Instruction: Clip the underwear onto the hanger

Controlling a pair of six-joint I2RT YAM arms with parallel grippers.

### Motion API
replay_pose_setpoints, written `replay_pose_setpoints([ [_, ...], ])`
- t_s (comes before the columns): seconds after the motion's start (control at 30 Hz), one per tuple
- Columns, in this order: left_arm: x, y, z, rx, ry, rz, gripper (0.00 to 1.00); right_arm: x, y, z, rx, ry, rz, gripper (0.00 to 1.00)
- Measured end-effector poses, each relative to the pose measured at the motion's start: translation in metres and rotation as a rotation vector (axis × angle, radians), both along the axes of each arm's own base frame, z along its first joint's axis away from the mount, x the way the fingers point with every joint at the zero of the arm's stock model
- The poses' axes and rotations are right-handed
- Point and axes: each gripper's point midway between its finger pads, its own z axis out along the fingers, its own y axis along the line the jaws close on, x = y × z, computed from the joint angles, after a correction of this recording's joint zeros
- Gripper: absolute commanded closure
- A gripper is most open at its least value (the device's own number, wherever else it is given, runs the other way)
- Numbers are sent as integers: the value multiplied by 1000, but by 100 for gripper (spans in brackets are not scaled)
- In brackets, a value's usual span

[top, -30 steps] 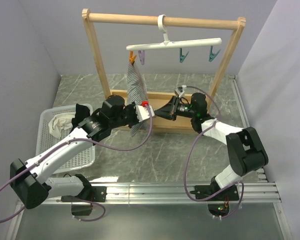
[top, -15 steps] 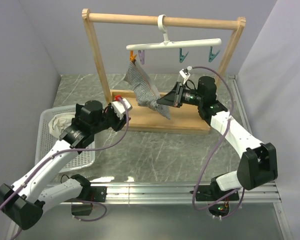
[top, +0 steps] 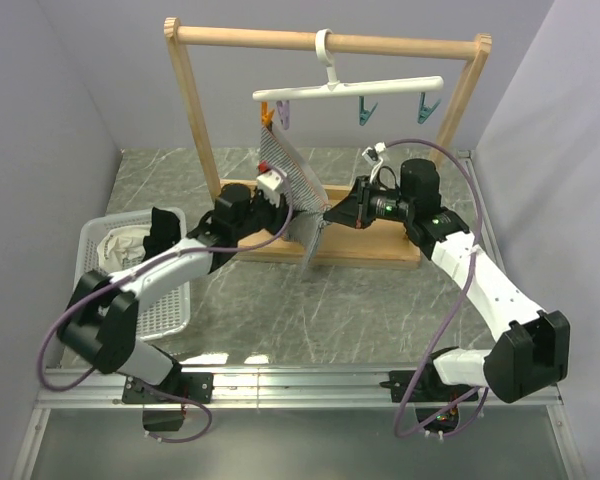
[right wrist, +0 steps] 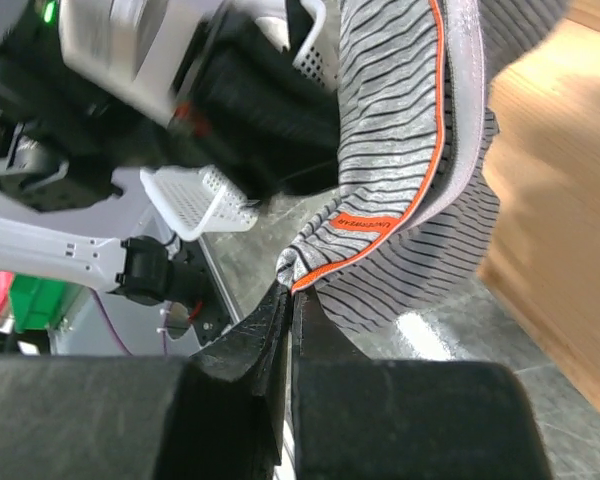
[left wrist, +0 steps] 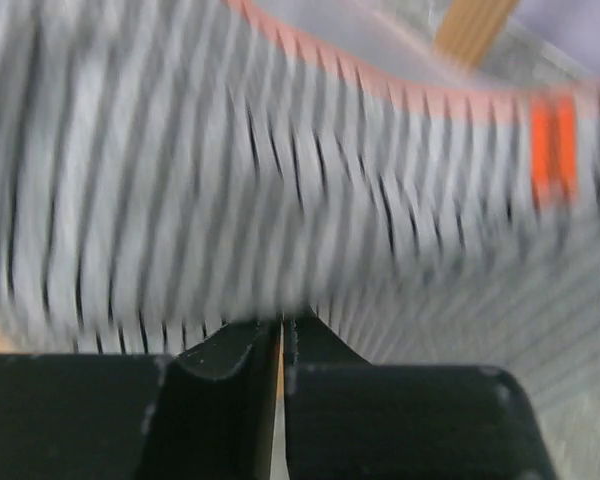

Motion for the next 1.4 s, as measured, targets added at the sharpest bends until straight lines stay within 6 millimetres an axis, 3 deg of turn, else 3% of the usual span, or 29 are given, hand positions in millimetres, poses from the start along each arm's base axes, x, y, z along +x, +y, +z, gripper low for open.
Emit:
replay_pose_setpoints([
  [0.1,23,-22,16,-79,-16,11,91,-8,5,2,-11,-28,16,100],
  [0.2,35,-35,34,-157,-46,12,82,-20,17,4,-12,-53,50,100],
  [0.3,38,-43,46,-219,-68,7,75,-32,31,-5,-21,-48,87,100],
  [0.5,36,-49,48,-237,-68,-8,77,-31,37,-32,-67,0,78,100],
  [0.6,31,-39,42,-201,-47,-9,81,-21,28,-32,-85,-12,37,100],
  [0.7,17,-14,39,-171,-20,3,82,-7,17,-27,-126,-66,-18,100],
  [0.83,1,18,60,-180,-37,29,83,0,4,-16,-179,-164,-73,100],
  [1.0,-18,20,86,-241,-50,5,85,-1,-4,-8,-258,-285,-104,100],
  [1.1,-13,12,76,-252,-6,11,87,-4,-3,-9,-306,-343,-96,100],
  [1.33,15,-20,15,-263,193,39,89,-15,6,-9,-433,-512,-48,100],
  [1.4,18,-31,7,-284,224,34,87,-23,13,-8,-464,-575,-19,100],
])
